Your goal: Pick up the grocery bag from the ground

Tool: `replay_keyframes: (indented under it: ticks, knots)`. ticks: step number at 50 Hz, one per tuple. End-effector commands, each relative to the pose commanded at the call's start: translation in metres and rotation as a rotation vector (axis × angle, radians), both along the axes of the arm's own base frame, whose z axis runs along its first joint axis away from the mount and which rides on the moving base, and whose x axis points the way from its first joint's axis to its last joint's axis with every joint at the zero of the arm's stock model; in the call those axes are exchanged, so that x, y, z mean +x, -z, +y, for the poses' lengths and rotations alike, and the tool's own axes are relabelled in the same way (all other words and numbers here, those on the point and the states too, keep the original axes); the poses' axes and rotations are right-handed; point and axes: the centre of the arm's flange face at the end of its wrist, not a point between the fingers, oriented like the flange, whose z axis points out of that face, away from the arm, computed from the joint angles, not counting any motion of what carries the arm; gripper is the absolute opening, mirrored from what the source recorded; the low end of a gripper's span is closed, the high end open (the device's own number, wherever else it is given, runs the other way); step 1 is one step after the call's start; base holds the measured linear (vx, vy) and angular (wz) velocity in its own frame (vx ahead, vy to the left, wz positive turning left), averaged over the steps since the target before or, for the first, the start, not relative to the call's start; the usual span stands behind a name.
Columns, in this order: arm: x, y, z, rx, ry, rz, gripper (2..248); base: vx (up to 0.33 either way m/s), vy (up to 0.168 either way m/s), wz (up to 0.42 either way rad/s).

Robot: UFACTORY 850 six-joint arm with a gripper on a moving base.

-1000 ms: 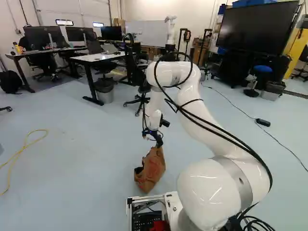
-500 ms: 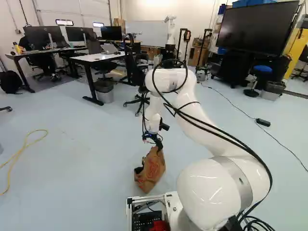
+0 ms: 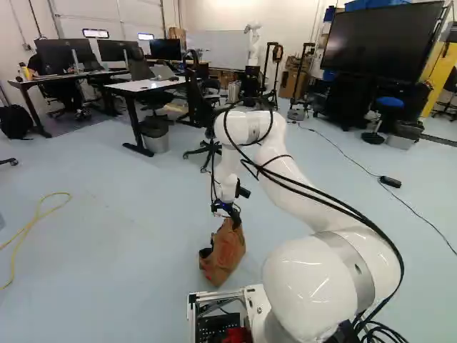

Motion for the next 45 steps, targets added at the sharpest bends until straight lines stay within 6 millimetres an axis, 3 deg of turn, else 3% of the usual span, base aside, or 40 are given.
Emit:
replay_keyframes:
  ticks: [45]
  knots:
    - [0.002, 0.068, 0.000, -0.003, 0.000, 0.018, 247, 0.000, 0.000, 0.000]
